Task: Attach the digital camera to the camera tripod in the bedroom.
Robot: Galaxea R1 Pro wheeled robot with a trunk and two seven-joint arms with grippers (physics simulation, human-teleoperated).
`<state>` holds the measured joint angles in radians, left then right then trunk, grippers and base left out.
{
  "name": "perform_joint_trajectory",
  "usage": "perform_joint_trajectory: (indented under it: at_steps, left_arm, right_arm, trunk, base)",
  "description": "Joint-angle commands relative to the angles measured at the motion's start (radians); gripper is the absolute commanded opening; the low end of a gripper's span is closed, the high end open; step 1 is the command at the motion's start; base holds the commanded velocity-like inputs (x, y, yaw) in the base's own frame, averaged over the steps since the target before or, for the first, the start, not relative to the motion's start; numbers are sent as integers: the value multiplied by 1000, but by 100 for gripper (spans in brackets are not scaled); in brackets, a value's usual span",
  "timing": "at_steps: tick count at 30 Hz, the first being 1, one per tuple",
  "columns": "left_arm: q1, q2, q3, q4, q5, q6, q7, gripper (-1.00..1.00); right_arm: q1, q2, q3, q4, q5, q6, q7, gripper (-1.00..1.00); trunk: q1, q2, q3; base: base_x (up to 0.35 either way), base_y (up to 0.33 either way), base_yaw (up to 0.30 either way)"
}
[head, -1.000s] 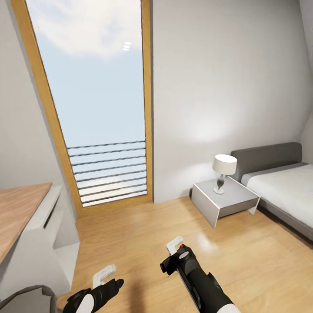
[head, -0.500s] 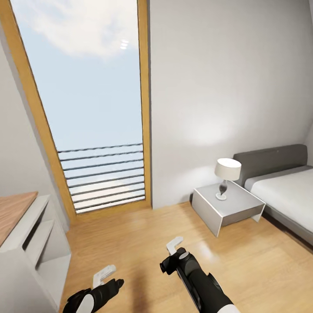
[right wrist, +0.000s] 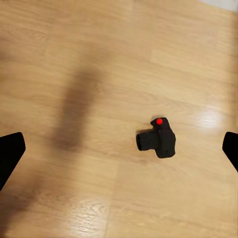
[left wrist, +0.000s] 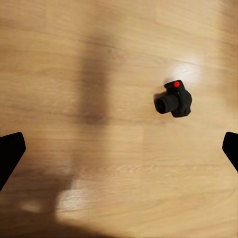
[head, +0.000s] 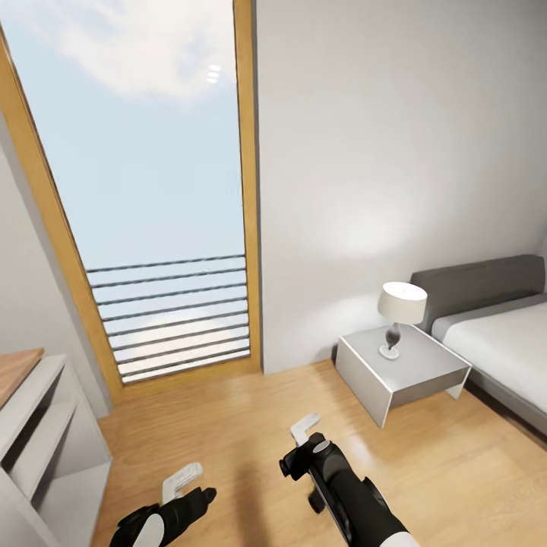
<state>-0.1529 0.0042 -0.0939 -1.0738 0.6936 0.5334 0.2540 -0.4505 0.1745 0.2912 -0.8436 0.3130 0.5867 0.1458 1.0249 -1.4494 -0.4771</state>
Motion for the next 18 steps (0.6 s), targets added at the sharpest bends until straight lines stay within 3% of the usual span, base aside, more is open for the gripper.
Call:
perform_joint_trajectory:
  at_steps: [1,18]
  left_arm:
    - [0,0,-2,-2,10,2,9,100]
    - [-1,0,-7,-2,10,2,5,100]
  right_arm:
    - [-1,0,0,-2,11,5,7,100]
    - [-1,0,-1,-6,11,5,4,100]
  trunk:
    - [0,-1,-1]
    - [0,-1,-1]
  base:
    - [56,-21,0]
    - [27,-24,0]
